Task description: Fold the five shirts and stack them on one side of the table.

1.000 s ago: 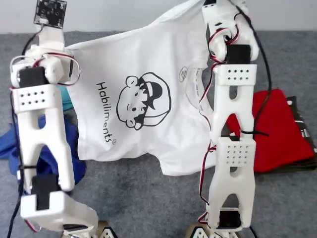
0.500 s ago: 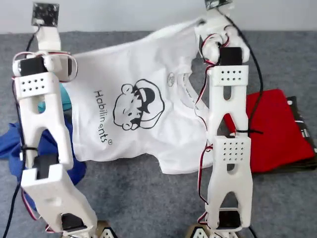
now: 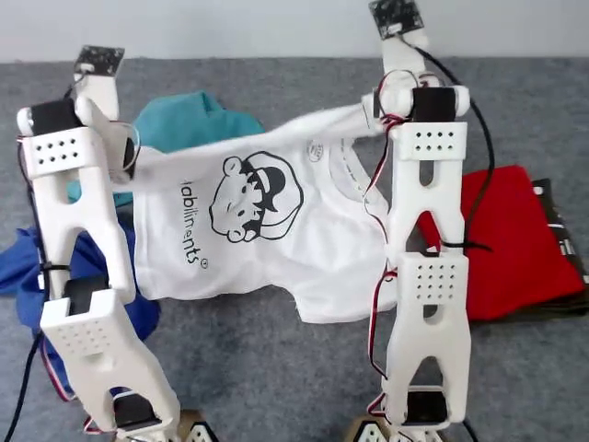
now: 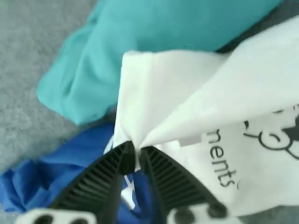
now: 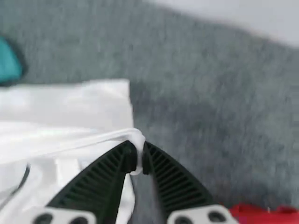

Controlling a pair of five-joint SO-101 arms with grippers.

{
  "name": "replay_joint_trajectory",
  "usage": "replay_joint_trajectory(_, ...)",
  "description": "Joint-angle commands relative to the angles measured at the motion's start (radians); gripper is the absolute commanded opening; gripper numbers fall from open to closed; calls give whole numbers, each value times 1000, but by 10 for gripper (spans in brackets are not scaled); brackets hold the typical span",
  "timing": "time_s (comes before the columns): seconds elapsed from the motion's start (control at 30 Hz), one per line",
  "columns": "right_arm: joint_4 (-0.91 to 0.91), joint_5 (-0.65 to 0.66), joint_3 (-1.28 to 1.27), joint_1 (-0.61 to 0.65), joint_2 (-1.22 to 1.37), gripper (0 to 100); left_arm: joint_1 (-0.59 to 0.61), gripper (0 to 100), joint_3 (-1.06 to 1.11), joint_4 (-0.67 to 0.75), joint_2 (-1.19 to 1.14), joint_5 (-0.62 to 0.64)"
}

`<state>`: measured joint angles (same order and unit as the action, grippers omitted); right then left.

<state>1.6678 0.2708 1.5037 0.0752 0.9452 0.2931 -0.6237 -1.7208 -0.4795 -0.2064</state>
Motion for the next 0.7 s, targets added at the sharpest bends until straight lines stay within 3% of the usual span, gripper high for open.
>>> replay_joint_trajectory(0.0,133,38,26,-15,-107,9,12,13,87,-35,34,-15)
replay_joint_trajectory(0.17,133,37,-123,-41,-205,9,-6,13,305,-35,87,-81)
replay_joint_trajectory(0.33,130,41,-539,-31,-463,9,9,13,447,-35,147,-86)
replay_joint_trajectory(0.67,94,104,-1231,-1,-895,9,28,13,512,-34,175,-152)
